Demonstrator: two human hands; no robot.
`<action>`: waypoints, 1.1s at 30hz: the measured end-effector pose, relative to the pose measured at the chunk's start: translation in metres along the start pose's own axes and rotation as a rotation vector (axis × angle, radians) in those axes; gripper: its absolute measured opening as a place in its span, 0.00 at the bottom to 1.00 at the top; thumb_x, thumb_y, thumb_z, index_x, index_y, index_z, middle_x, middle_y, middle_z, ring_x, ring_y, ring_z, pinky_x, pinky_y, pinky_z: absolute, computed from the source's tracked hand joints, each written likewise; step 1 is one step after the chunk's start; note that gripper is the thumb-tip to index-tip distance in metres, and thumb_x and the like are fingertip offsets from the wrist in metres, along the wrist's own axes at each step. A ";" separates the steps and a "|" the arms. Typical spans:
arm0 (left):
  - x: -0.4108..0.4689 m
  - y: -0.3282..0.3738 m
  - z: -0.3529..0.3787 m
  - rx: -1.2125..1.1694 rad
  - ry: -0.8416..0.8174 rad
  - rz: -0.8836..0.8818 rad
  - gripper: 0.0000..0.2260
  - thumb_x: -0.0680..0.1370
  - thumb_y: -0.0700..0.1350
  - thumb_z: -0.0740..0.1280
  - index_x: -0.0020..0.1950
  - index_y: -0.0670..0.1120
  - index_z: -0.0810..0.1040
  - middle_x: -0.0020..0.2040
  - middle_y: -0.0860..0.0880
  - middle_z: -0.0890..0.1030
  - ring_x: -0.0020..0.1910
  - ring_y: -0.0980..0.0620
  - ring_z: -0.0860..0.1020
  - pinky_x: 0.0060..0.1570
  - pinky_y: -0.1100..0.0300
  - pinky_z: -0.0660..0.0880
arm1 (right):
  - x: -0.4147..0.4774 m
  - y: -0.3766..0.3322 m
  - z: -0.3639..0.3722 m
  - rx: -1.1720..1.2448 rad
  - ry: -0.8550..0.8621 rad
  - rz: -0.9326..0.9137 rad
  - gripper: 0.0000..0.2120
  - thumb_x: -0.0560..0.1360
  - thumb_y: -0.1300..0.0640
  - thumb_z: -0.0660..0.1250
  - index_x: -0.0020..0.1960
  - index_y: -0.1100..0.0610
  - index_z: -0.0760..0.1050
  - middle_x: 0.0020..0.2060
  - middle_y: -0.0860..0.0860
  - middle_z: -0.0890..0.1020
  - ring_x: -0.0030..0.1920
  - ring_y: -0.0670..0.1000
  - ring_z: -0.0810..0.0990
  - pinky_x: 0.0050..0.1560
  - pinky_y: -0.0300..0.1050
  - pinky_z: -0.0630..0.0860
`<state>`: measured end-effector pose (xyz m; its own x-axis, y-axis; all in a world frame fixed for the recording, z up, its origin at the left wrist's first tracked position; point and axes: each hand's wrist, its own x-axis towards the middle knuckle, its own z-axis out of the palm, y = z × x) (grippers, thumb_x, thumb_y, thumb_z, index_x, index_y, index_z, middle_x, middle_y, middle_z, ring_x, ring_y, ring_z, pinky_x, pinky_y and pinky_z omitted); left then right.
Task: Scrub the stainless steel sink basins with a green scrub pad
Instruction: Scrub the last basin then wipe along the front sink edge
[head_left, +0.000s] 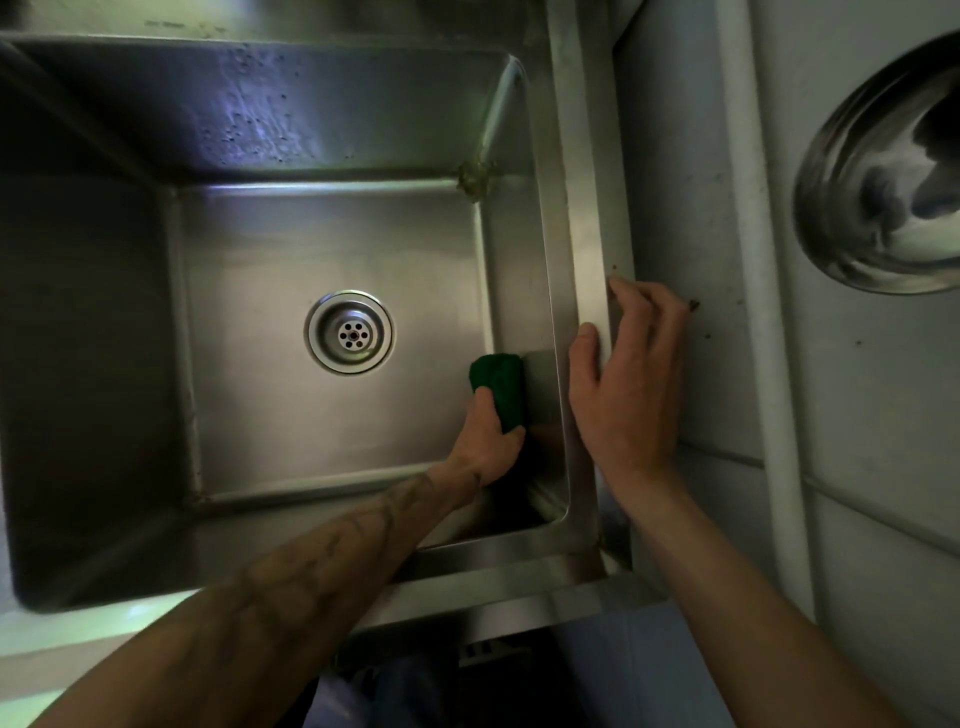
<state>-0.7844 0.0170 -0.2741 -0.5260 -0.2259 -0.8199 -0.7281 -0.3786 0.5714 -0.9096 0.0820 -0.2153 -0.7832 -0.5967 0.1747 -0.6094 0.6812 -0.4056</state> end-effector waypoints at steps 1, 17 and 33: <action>0.000 0.003 0.000 0.003 -0.012 -0.032 0.21 0.84 0.35 0.66 0.74 0.43 0.64 0.70 0.41 0.73 0.69 0.42 0.75 0.67 0.50 0.77 | 0.000 0.000 0.000 0.004 -0.002 -0.001 0.20 0.83 0.51 0.63 0.73 0.55 0.68 0.69 0.57 0.70 0.63 0.49 0.73 0.59 0.33 0.71; 0.009 0.008 0.017 -0.071 0.187 0.072 0.22 0.91 0.50 0.53 0.85 0.49 0.58 0.81 0.42 0.67 0.76 0.40 0.70 0.80 0.42 0.65 | 0.000 -0.002 -0.002 -0.030 -0.002 -0.001 0.20 0.83 0.53 0.64 0.73 0.56 0.69 0.69 0.58 0.70 0.64 0.51 0.73 0.59 0.29 0.67; 0.004 0.034 0.036 -0.175 0.444 0.277 0.08 0.90 0.52 0.53 0.68 0.57 0.66 0.65 0.47 0.74 0.62 0.43 0.76 0.69 0.39 0.73 | 0.000 -0.004 0.000 -0.042 0.022 0.006 0.20 0.83 0.53 0.64 0.73 0.56 0.69 0.69 0.58 0.70 0.61 0.40 0.65 0.57 0.22 0.64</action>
<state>-0.8271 0.0361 -0.2568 -0.4240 -0.6806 -0.5975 -0.4852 -0.3863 0.7844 -0.9076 0.0796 -0.2136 -0.7894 -0.5831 0.1919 -0.6086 0.7026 -0.3687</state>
